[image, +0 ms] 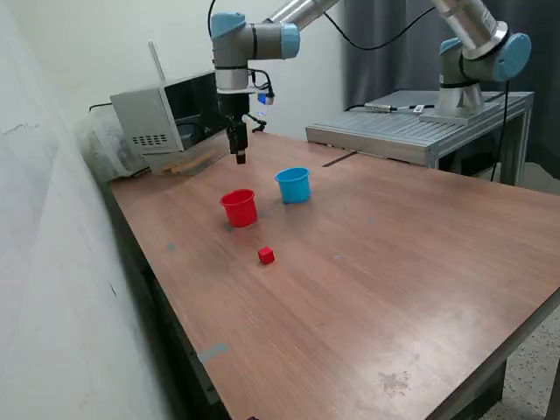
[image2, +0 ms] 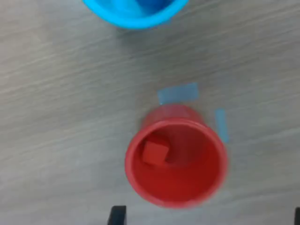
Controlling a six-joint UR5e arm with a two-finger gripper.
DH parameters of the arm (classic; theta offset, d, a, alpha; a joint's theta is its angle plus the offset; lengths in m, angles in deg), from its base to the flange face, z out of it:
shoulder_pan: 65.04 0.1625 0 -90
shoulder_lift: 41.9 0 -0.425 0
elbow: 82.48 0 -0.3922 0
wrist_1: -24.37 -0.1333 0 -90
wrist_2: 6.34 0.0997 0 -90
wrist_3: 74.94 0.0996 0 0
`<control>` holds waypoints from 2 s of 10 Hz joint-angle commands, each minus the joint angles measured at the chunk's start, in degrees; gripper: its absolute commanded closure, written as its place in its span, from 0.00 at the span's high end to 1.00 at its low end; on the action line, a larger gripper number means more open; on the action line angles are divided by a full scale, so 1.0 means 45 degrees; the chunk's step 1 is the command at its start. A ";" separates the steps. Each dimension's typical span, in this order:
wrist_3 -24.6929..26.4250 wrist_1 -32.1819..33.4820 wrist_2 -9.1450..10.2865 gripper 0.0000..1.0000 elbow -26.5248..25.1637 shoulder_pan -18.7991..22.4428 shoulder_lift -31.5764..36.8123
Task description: Place red objects in the red bin, and blue objects in the blue bin.
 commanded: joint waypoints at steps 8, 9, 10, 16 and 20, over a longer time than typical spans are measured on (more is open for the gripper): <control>-0.0277 -0.2950 0.0072 1.00 -0.1657 0.3412 0.4663; -0.0238 -0.2872 0.0072 1.00 -0.1211 0.3392 0.4158; 0.0052 -0.2814 0.0091 1.00 -0.0665 0.3392 0.3437; 0.0563 -0.0355 0.0150 1.00 0.1408 0.3412 -0.1270; 0.0583 0.0525 0.0150 1.00 0.1780 0.3412 -0.2604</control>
